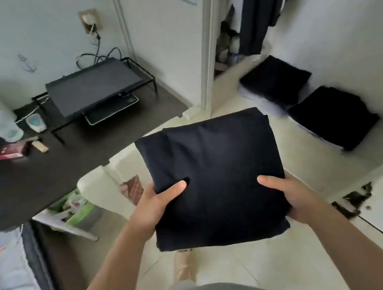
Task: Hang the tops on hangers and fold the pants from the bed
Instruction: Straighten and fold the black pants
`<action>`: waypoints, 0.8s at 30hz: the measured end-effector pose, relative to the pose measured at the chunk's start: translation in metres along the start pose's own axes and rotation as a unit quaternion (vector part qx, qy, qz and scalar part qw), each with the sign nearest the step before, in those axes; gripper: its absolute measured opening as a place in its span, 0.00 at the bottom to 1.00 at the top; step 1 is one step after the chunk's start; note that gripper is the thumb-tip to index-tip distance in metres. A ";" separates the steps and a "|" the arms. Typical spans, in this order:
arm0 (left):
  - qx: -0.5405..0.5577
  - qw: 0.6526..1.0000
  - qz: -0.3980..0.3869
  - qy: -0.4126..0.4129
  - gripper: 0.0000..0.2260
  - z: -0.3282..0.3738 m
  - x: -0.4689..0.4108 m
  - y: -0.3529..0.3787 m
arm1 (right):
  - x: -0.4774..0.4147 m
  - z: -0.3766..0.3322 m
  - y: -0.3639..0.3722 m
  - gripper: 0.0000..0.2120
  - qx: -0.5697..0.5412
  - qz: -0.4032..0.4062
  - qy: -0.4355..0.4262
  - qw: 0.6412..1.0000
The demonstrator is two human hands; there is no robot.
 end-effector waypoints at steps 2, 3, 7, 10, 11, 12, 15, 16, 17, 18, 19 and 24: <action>-0.024 0.999 -0.046 -0.002 0.22 0.014 -0.046 0.023 | -0.006 -0.013 -0.019 0.35 -0.039 0.063 -0.013 0.997; -0.034 0.998 -0.061 -0.003 0.23 0.019 -0.067 0.035 | -0.007 -0.018 -0.028 0.34 -0.059 0.092 -0.018 0.994; -0.075 0.988 -0.130 -0.021 0.26 0.027 -0.134 0.086 | -0.006 -0.026 -0.059 0.33 -0.129 0.194 -0.035 0.972; -0.087 0.978 -0.183 -0.045 0.20 0.028 -0.175 0.119 | -0.007 -0.023 -0.076 0.30 -0.183 0.241 -0.035 0.952; -0.082 0.975 -0.200 -0.052 0.17 0.028 -0.188 0.128 | -0.008 -0.022 -0.081 0.31 -0.201 0.255 -0.031 0.945; -0.081 0.972 -0.214 -0.060 0.16 0.028 -0.200 0.138 | -0.010 -0.022 -0.086 0.32 -0.215 0.267 -0.027 0.939; -0.084 0.963 -0.241 -0.083 0.14 0.026 -0.235 0.165 | -0.021 -0.029 -0.101 0.33 -0.247 0.278 -0.028 0.928; -0.089 0.962 -0.244 -0.089 0.14 0.024 -0.248 0.174 | -0.028 -0.032 -0.108 0.34 -0.255 0.280 -0.028 0.925; -0.095 0.961 -0.243 -0.093 0.14 0.024 -0.260 0.183 | -0.035 -0.037 -0.115 0.34 -0.260 0.281 -0.030 0.923; -0.101 0.960 -0.241 -0.095 0.14 0.023 -0.273 0.192 | -0.043 -0.042 -0.122 0.35 -0.264 0.280 -0.036 0.922; -0.109 0.960 -0.239 -0.096 0.14 0.023 -0.285 0.201 | -0.051 -0.048 -0.131 0.36 -0.270 0.278 -0.044 0.921; -0.143 0.960 -0.225 -0.092 0.19 0.028 -0.344 0.253 | -0.095 -0.081 -0.181 0.28 -0.294 0.258 -0.065 0.918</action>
Point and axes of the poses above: each hand's wrist, its own x-axis away from the middle knuckle, its own y-axis out of the palm, z = x × y, the point moved 2 cm from there along -x, towards the middle knuckle, and after that the axes turned 10 degrees about y, right-handed, at the moved point
